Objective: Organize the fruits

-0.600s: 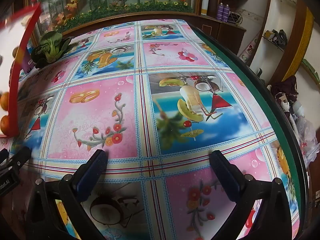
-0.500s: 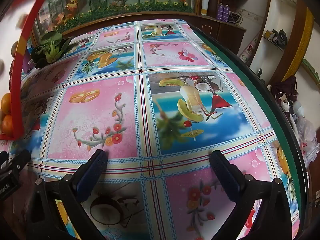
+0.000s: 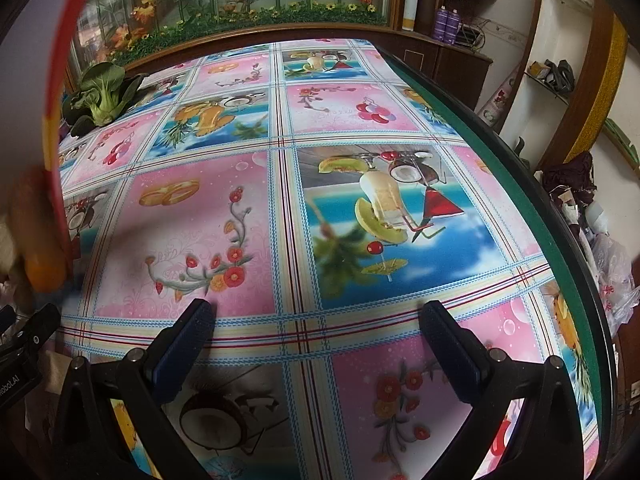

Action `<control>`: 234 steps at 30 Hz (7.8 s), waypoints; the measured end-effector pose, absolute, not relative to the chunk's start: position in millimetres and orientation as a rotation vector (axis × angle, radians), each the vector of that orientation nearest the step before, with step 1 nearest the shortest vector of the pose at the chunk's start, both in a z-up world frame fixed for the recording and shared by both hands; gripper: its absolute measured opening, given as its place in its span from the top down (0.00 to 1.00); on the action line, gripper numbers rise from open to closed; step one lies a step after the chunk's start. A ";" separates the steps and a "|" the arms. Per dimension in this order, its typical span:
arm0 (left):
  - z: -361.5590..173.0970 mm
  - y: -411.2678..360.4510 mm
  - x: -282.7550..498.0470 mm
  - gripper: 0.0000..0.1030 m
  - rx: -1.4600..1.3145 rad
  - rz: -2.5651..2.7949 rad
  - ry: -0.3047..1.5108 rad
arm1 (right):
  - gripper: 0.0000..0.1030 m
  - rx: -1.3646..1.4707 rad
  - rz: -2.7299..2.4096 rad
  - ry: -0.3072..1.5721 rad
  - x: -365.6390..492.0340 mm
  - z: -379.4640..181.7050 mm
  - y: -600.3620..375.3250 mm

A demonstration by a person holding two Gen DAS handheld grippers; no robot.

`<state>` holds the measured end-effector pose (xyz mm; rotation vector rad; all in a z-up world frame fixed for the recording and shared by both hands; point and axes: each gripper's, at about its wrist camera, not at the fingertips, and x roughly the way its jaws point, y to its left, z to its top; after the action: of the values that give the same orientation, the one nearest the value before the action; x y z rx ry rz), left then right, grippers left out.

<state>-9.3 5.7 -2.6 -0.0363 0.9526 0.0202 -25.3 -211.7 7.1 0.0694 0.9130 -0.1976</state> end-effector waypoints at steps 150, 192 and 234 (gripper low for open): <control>14.4 -51.2 35.2 0.66 0.329 -0.570 1.048 | 0.70 0.164 0.361 0.944 -26.8 17.0 -149.2; 32.6 261.0 -181.0 0.61 -0.038 0.458 0.904 | 0.66 -0.188 0.703 0.943 -109.3 27.7 156.5; 38.8 29.9 -126.0 0.07 0.260 0.013 0.949 | 0.50 -0.027 0.314 0.844 -131.6 40.4 -134.8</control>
<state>-126.0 29.9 38.8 0.2605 0.9489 0.0126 -131.6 -134.8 40.4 -0.0268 0.8437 0.3143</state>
